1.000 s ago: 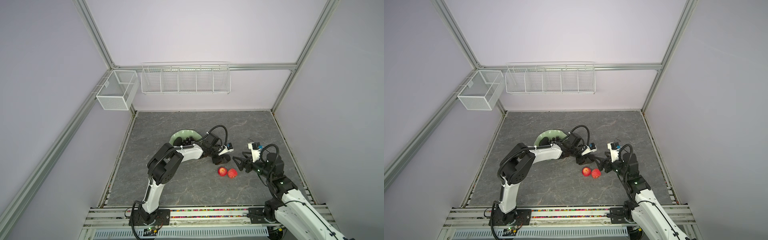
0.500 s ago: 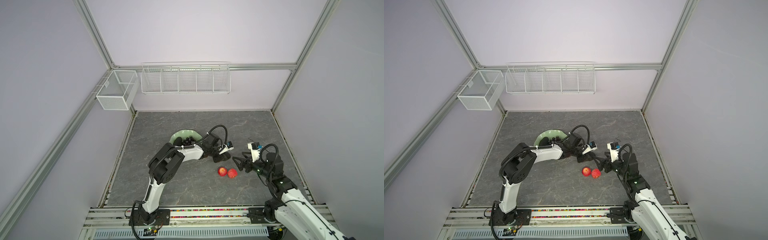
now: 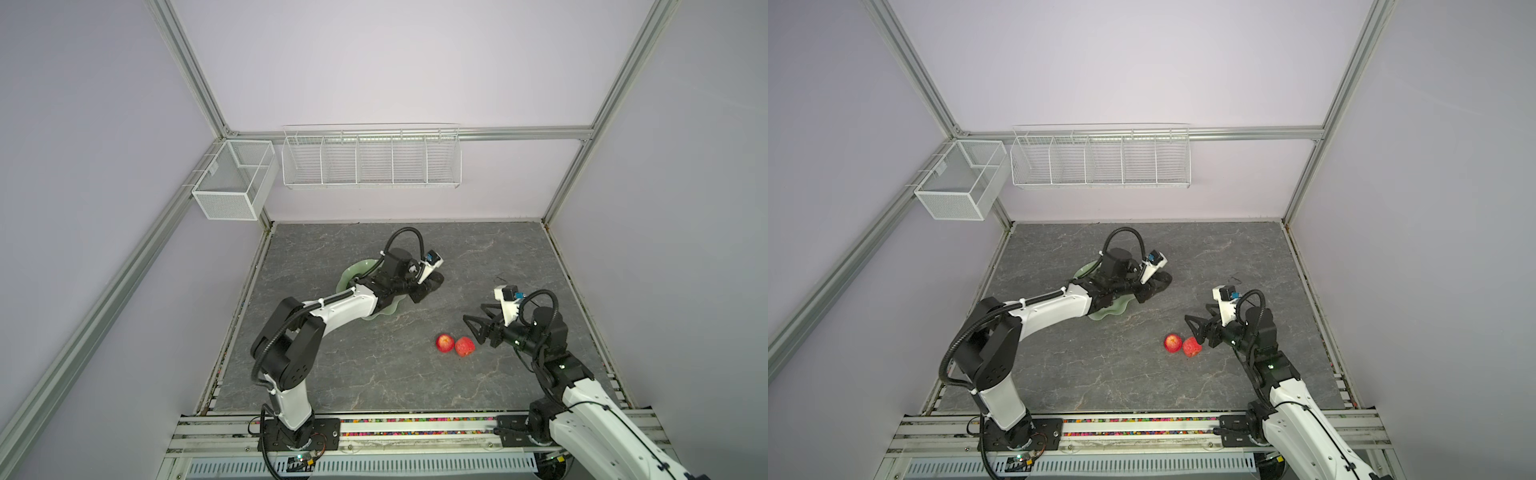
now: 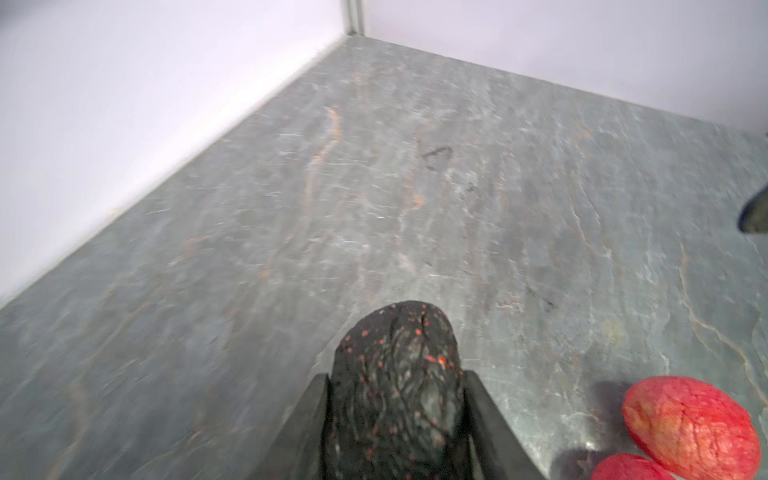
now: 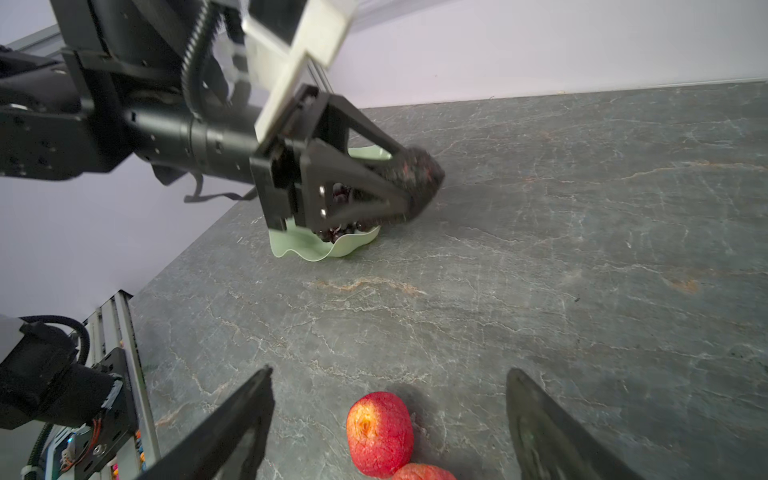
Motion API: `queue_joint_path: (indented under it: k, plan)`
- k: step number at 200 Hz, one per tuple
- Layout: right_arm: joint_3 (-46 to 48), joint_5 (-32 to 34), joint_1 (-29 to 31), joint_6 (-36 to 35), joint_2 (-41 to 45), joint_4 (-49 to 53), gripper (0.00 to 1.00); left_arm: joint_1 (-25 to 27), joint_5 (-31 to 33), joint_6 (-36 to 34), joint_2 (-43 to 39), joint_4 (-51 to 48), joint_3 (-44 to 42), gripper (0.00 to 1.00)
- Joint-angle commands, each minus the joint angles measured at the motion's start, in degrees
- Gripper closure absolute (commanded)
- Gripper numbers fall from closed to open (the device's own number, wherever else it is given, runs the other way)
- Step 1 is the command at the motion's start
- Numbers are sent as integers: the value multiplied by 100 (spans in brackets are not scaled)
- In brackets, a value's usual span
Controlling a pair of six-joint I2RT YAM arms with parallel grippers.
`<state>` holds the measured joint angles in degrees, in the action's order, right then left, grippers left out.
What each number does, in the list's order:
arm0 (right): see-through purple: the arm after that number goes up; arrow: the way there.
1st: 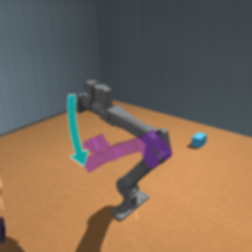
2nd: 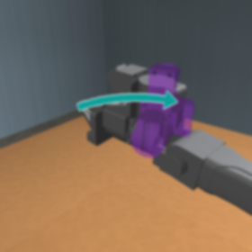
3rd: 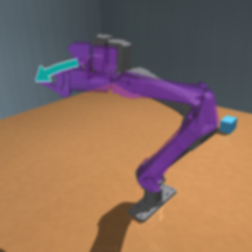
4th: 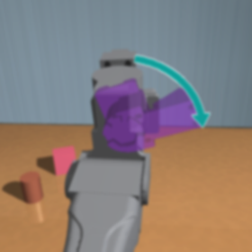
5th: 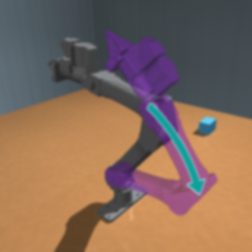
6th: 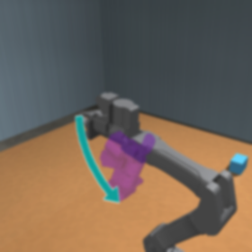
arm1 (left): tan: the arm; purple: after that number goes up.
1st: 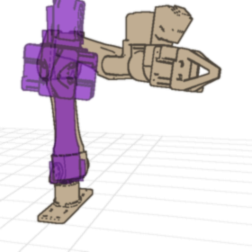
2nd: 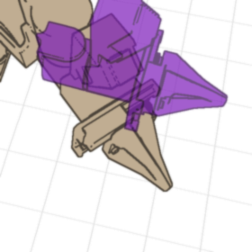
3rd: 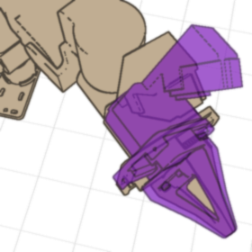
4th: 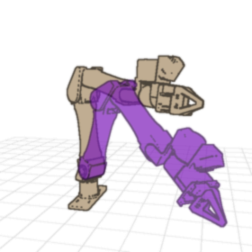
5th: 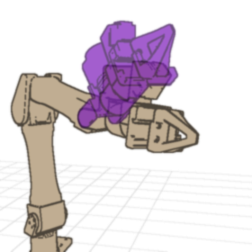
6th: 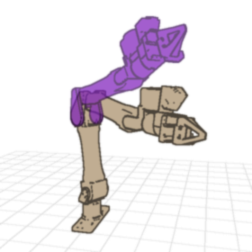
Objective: Place and organize the fake fruits in the fruit bowl
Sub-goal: 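Carry the second avocado into the bowl with the left gripper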
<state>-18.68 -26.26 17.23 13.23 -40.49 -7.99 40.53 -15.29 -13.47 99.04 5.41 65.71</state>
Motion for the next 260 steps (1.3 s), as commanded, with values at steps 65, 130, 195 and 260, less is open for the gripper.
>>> queue_joint_path:
  k: [65, 130, 195, 260]
  plan:
    - [-35, -134, 498, -317, -313, -377, 12, -116, 2714, 1274, -602, -1663, -239, 72]
    - [-165, -113, 920, -578, -505, -323, 12, -117, 2599, 1386, -386, -1852, -289, 67]
    - [-310, -308, 1262, -696, -968, -499, 12, -120, 2644, 1354, 134, -1932, 30, 52]
    - [-352, -194, 1316, -761, -993, -419, 12, -116, 2683, 1241, -180, -1829, -152, 33]
